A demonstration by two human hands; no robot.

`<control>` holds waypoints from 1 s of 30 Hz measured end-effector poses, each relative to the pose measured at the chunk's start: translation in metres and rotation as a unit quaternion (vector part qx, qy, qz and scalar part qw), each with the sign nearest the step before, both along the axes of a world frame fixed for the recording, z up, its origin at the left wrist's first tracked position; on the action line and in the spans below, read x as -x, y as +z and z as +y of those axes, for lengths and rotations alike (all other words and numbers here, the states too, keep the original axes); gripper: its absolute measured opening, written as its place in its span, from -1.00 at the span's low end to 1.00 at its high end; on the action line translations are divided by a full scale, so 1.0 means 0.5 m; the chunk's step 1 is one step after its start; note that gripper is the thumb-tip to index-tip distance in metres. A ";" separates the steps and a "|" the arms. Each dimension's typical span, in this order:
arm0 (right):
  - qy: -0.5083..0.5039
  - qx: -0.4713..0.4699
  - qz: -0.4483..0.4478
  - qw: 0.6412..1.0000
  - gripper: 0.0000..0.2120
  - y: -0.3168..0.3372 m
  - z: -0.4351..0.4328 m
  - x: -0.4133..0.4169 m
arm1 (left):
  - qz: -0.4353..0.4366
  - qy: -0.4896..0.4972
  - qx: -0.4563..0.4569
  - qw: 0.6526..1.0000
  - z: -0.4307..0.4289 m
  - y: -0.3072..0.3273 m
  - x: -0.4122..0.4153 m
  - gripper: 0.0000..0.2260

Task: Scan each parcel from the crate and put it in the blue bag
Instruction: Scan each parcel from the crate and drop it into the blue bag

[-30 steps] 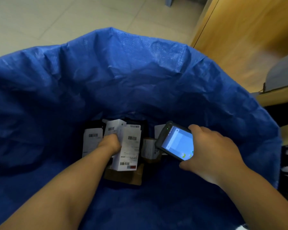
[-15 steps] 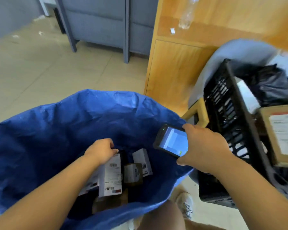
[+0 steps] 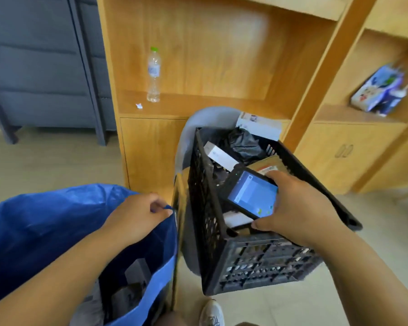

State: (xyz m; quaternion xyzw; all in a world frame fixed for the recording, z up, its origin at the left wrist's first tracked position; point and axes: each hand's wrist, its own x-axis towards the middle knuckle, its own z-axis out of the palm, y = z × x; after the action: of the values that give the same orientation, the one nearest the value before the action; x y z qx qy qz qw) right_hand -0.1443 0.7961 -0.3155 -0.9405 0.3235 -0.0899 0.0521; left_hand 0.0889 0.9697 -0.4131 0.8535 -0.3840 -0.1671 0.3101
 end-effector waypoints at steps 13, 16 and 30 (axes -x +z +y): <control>-0.228 0.034 -0.059 0.971 -0.33 -0.086 -0.270 0.176 | 0.040 -0.120 -0.010 0.992 -0.431 -0.011 0.187 -0.84; -0.269 0.035 -0.040 0.962 -0.37 -0.120 -0.322 0.181 | 0.099 -0.147 -0.047 0.983 -0.505 -0.059 0.210 -0.86; -0.294 -0.046 -0.027 0.954 -0.43 -0.189 -0.422 0.145 | 0.350 0.010 -0.127 0.928 -0.646 -0.177 0.223 -0.50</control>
State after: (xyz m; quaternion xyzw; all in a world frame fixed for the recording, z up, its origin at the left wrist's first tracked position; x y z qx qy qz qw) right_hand -0.2167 0.5850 -0.4098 -0.7978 0.5878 -0.1114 0.0754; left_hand -0.0224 0.6466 -0.5017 0.7768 -0.2185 -0.4994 0.3152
